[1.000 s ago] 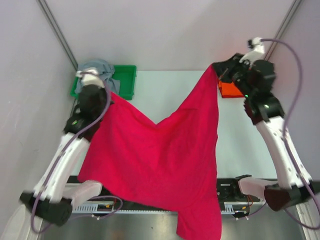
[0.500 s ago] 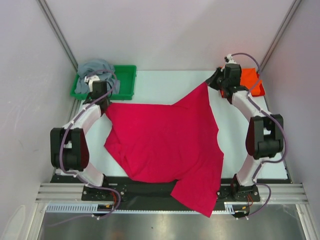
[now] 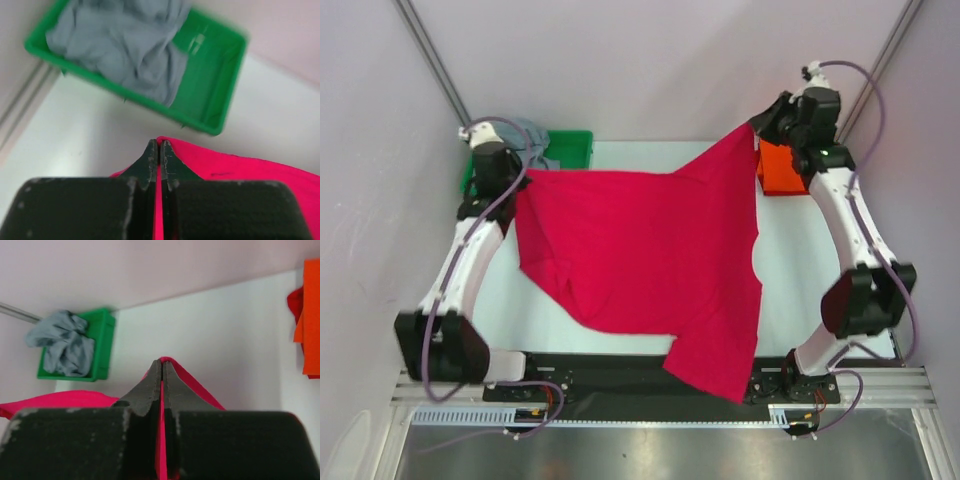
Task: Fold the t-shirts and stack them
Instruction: Flatten the tshirt out
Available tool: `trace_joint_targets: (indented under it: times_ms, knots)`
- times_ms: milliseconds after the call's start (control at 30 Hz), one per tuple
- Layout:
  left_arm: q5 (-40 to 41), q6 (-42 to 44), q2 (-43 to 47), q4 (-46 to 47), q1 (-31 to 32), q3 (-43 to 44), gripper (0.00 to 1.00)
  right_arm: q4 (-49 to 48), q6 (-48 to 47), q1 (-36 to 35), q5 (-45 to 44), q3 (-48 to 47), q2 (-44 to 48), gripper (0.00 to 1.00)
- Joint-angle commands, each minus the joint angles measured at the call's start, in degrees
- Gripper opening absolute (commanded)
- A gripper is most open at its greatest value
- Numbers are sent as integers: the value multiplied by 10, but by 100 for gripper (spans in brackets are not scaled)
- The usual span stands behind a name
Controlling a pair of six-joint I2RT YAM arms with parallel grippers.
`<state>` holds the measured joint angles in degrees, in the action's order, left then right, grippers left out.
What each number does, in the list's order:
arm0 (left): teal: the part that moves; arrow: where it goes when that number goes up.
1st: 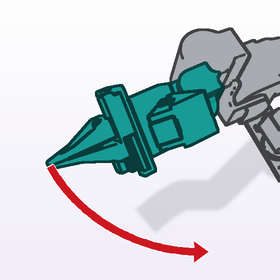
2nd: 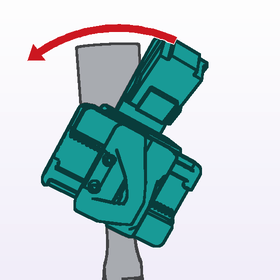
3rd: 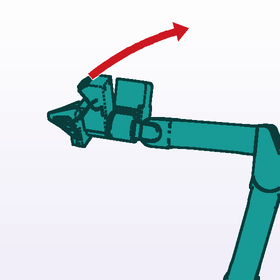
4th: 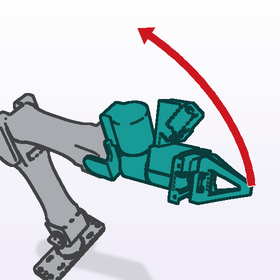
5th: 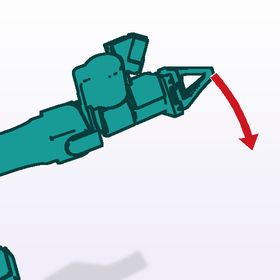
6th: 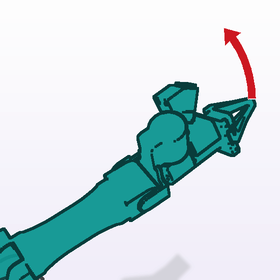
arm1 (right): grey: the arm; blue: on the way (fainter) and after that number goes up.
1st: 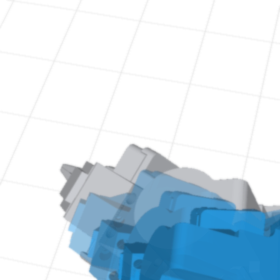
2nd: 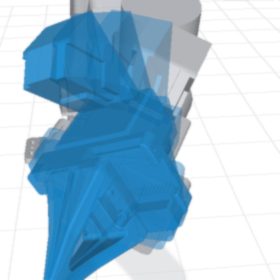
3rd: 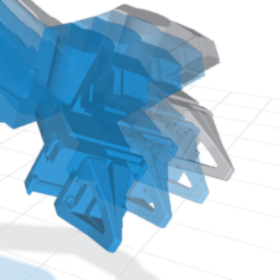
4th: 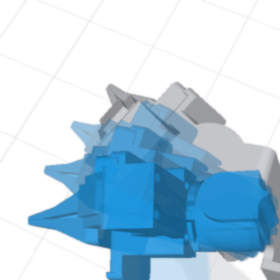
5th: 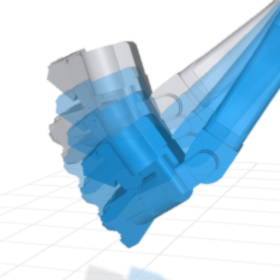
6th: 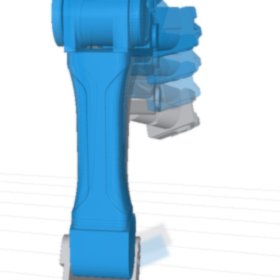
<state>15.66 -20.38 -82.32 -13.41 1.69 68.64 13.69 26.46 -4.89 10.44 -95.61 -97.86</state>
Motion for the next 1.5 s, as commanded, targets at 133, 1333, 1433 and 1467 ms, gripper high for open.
trace_joint_targets:
  times_ms: [133,1333,1433,1467]
  knots:
    - [7,6,266,-4,-6,26,0,66,-18,4,-31,-68,230,0]
    - [128,108,471,-130,50,214,0,245,5,4,-20,-437,358,0]
    - [140,118,480,-129,57,223,0,246,4,4,-19,-439,365,0]
    - [143,123,484,-130,59,225,0,249,3,4,-19,-439,370,0]
